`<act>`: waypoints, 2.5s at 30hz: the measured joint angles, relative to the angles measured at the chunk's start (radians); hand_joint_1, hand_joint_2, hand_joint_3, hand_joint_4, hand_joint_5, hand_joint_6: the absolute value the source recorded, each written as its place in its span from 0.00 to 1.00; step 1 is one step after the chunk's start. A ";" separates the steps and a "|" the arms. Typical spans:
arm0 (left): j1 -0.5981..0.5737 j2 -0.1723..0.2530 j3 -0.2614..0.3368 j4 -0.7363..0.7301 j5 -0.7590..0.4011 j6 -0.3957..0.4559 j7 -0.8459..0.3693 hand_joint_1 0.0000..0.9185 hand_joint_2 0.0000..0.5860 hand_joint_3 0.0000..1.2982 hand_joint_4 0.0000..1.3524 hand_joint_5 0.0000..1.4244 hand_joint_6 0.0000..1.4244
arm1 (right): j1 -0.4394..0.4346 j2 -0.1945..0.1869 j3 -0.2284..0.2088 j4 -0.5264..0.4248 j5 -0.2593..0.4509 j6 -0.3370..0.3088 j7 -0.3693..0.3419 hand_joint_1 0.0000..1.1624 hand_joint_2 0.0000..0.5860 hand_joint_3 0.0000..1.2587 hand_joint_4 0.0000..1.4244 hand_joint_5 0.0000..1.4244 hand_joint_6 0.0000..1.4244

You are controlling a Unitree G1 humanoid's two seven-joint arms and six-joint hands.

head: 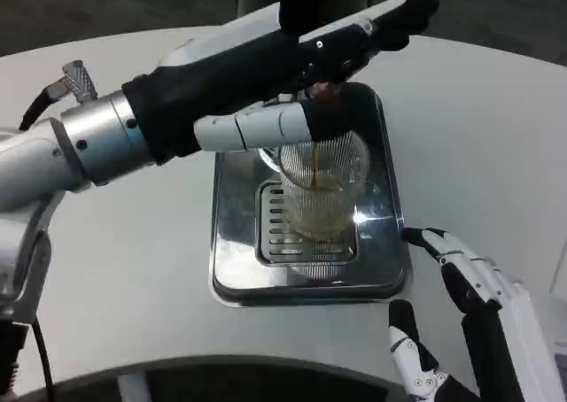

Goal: Grasp the cup under the faucet to collect the drink, then remove the cup.

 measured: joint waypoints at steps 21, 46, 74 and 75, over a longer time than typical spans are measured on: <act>0.036 0.068 -0.018 -0.068 0.085 -0.128 0.055 0.00 0.13 0.00 0.00 0.02 0.00 | -0.174 0.050 -0.040 0.098 0.177 0.146 0.115 0.45 0.50 0.04 0.00 0.02 0.12; 0.046 0.072 -0.018 -0.096 0.084 -0.099 0.080 0.00 0.13 0.00 0.00 0.01 0.00 | -0.532 0.049 -0.055 0.431 0.343 0.174 0.042 0.50 0.38 0.00 0.00 0.00 0.02; 0.047 0.071 -0.018 -0.098 0.082 -0.097 0.100 0.00 0.14 0.00 0.00 0.02 0.01 | -0.773 0.076 -0.067 0.684 0.508 0.147 -0.050 0.63 0.30 0.00 0.00 0.00 0.03; 0.047 0.071 -0.018 -0.098 0.082 -0.098 0.100 0.00 0.14 0.00 0.00 0.02 0.01 | -0.779 0.078 -0.067 0.691 0.511 0.144 -0.056 0.63 0.30 0.00 0.00 0.00 0.04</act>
